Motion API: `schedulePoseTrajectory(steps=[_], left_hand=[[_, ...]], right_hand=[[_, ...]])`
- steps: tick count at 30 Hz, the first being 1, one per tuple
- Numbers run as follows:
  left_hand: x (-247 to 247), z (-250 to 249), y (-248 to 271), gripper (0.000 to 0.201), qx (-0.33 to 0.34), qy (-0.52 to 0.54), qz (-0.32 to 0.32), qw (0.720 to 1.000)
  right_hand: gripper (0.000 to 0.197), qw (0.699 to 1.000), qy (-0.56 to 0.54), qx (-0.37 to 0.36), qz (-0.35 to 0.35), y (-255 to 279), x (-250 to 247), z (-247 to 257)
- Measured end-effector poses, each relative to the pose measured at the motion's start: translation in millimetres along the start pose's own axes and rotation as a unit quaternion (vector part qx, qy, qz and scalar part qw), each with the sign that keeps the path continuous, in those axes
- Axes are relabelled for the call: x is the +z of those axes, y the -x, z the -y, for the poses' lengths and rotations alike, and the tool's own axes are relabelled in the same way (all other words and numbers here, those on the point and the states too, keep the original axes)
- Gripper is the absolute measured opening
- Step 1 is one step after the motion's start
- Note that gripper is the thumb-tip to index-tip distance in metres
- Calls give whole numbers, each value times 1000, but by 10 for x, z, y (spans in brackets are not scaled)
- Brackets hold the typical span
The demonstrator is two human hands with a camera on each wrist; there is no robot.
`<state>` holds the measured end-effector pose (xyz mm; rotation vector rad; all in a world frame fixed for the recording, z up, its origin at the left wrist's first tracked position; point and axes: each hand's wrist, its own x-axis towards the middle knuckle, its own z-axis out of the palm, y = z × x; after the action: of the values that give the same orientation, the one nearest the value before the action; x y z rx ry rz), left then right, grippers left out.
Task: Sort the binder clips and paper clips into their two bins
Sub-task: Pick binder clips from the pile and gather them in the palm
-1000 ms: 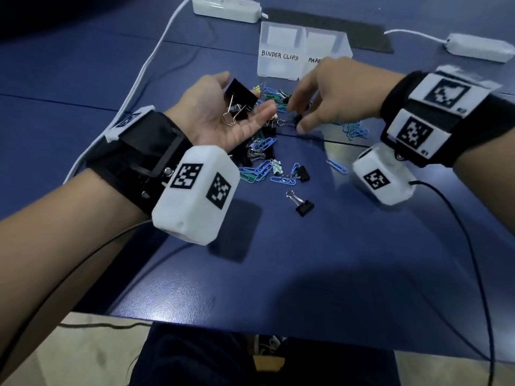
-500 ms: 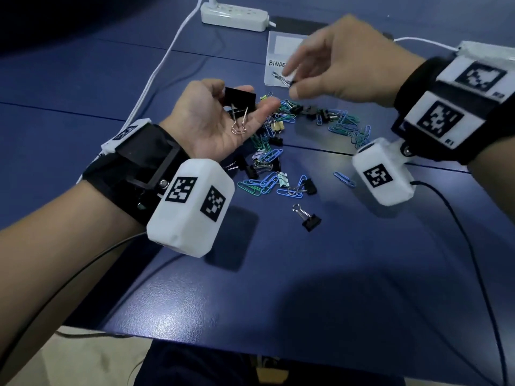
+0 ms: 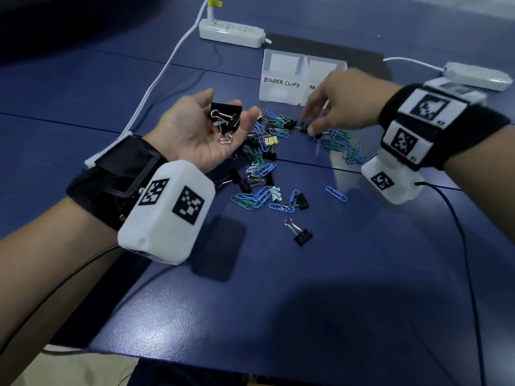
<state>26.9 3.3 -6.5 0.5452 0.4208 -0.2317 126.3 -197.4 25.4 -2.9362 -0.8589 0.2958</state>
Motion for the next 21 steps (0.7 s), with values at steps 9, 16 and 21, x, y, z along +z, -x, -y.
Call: schedulePoseTrajectory(steps=[9,16,21], left_hand=[[24,17,-24,42,22,-33,-11,999],[50,58,-81,42,17,-37,-13,999],[94,67,-98,37,9,-59,-8,998]], right_hand=[[25,999,-21,4,-24,-103,120,37],[22,999,-46,6,-28,-91,120,6],[21,991,-74,-3,-110,-35,-102,35]])
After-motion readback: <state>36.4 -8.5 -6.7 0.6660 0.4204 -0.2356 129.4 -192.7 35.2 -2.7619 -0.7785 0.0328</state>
